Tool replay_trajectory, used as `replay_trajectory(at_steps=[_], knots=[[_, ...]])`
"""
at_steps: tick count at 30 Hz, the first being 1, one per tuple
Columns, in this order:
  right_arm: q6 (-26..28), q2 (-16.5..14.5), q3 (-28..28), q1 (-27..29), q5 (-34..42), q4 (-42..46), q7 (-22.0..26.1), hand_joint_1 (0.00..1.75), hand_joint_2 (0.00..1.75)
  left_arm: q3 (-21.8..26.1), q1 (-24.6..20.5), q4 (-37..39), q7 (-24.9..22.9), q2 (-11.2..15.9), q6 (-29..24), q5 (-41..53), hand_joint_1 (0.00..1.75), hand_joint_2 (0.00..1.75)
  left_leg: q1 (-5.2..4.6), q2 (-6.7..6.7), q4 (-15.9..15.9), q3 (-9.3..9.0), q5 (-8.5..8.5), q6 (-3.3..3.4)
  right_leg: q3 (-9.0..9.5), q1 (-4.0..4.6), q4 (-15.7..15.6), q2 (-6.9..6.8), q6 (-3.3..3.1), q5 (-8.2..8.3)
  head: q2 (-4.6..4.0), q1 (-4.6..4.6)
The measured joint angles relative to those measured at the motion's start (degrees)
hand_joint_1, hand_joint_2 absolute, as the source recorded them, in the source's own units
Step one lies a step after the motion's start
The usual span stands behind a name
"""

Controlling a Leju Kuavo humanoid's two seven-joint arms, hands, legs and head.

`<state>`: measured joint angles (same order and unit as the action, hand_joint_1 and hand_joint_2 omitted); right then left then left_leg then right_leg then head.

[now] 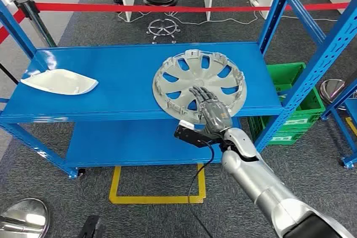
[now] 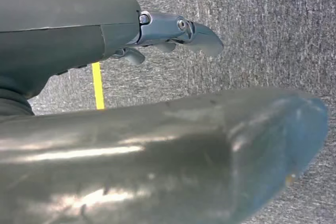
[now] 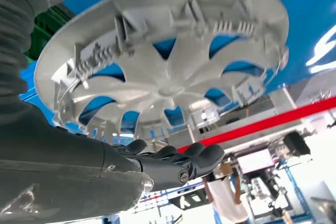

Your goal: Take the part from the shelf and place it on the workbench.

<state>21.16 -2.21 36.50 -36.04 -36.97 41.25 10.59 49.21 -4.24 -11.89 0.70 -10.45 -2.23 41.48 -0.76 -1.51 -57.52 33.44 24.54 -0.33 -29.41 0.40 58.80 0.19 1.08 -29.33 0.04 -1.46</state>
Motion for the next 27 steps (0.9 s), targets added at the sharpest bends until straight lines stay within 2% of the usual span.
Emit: replay_trajectory(at_steps=[4,7,14,18,27], knots=[[-1.0,0.0,-1.1,0.2,-1.1,0.7,-0.7,0.0,1.75,0.0,0.0,0.0,0.0,-0.1,0.0,0.3,0.0,0.0,0.0,0.0,0.0,0.0,0.0,0.0,0.0,0.0,0.0,0.0,0.0,0.0,0.0,-0.01],[-3.9,0.0,-1.2,-0.1,-5.4,0.0,-3.6,0.0,1.75,0.0,-0.1,0.0,0.0,-0.1,0.1,0.9,0.0,0.0,0.0,0.0,0.0,0.0,0.0,0.0,0.0,0.0,0.0,0.0,0.0,0.0,0.0,-0.01],[-9.4,-1.1,1.1,-2.5,-11.6,-6.8,-8.4,0.0,1.75,0.3,-0.3,0.0,0.2,-0.1,0.5,2.4,0.0,0.0,0.0,0.0,0.0,0.0,-0.01,-0.01,0.0,0.0,0.0,0.0,0.02,0.03,0.0,-0.01],[-8.9,-1.2,2.2,-3.7,-14.5,-10.3,-12.1,0.0,1.75,0.3,0.1,0.0,0.1,-0.1,1.4,4.6,0.0,0.0,0.0,0.0,0.0,0.01,-0.01,0.0,-0.01,0.0,0.0,0.01,0.02,0.03,0.0,-0.01],[-7.9,-1.0,3.6,-5.8,-17.1,-14.1,-15.5,0.0,1.75,0.2,0.5,0.0,1.1,0.0,4.8,5.2,0.0,0.0,0.0,0.03,0.0,0.02,-0.02,0.0,-0.03,0.0,0.0,0.07,0.02,0.07,0.0,-0.01]])
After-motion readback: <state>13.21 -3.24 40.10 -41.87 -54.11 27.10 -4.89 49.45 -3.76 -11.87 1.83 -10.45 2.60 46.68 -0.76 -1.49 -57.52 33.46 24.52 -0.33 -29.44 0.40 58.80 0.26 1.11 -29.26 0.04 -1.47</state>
